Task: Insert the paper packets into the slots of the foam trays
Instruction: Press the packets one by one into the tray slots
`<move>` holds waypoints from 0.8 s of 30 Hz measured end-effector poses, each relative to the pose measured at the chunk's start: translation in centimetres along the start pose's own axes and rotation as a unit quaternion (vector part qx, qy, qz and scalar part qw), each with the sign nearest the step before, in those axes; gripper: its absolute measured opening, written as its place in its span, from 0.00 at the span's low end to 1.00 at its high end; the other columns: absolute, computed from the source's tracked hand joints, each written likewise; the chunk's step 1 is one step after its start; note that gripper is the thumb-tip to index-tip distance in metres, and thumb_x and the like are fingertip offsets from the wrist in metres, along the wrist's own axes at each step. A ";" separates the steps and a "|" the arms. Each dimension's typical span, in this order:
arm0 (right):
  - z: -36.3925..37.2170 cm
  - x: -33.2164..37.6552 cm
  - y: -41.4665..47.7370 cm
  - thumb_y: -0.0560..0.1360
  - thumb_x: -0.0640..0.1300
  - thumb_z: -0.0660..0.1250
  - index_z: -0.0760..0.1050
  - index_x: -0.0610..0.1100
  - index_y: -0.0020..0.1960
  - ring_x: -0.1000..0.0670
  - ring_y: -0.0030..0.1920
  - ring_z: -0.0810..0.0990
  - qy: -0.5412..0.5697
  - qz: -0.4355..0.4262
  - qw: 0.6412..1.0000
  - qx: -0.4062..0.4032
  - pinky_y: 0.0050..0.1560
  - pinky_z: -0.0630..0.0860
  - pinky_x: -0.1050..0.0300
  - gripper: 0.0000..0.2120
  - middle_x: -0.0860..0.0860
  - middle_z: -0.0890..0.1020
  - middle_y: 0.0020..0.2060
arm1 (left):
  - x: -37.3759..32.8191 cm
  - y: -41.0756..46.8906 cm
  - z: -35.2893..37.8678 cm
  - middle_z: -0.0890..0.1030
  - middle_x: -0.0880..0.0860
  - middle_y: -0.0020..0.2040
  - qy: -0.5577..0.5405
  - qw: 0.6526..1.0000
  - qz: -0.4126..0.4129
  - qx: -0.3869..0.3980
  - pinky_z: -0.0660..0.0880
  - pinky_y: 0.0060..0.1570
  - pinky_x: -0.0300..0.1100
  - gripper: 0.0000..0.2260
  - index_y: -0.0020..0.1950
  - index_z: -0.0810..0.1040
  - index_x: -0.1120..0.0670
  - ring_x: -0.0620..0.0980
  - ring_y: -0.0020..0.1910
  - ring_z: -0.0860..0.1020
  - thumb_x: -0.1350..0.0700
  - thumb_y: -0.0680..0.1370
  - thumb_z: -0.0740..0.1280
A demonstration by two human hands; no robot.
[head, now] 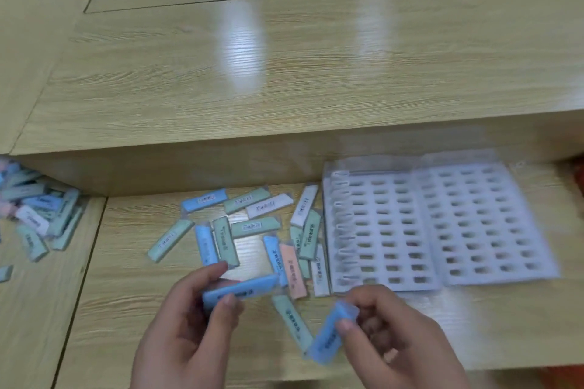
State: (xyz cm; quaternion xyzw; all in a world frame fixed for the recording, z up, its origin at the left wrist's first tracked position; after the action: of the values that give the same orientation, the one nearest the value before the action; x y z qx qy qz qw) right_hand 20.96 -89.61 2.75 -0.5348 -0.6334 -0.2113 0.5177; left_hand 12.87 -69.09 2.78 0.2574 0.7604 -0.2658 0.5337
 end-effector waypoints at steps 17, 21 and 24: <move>-12.2 -2.5 1.8 0.69 0.43 0.69 0.80 0.52 0.43 0.56 0.47 0.85 0.088 -0.078 0.993 0.031 0.41 0.79 0.66 0.05 0.59 0.84 0.54 | -4.9 -6.1 14.5 0.82 0.65 0.32 -0.182 0.968 -0.141 0.095 0.81 0.35 0.46 0.03 0.37 0.78 0.65 0.55 0.29 0.82 0.68 0.67 0.72; -12.9 -2.7 2.4 0.73 0.40 0.73 0.83 0.51 0.44 0.52 0.50 0.86 0.170 -0.083 0.981 0.048 0.44 0.81 0.62 0.06 0.55 0.85 0.53 | -5.1 -6.6 17.4 0.83 0.56 0.35 -0.094 0.983 -0.073 0.141 0.77 0.35 0.36 0.10 0.40 0.84 0.47 0.48 0.33 0.82 0.61 0.64 0.70; -13.9 -2.2 3.0 0.72 0.40 0.73 0.83 0.54 0.45 0.55 0.49 0.85 0.096 -0.132 0.985 0.062 0.44 0.81 0.64 0.09 0.57 0.85 0.52 | -5.8 -6.2 17.5 0.84 0.44 0.39 0.054 0.980 0.036 0.188 0.77 0.42 0.31 0.13 0.48 0.83 0.35 0.42 0.39 0.83 0.50 0.66 0.72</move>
State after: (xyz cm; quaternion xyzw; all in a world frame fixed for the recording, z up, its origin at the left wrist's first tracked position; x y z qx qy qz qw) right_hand 29.41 -101.05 5.14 -0.3908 -0.6575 -0.2885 0.5760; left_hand 22.20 -86.11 4.05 0.3942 0.7148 -0.3703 0.4433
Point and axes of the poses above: each hand's wrist, its own y-axis towards the middle knuckle, its own z-axis out of the palm, x = y × z, the point moved 5 cm from there along y, towards the middle knuckle
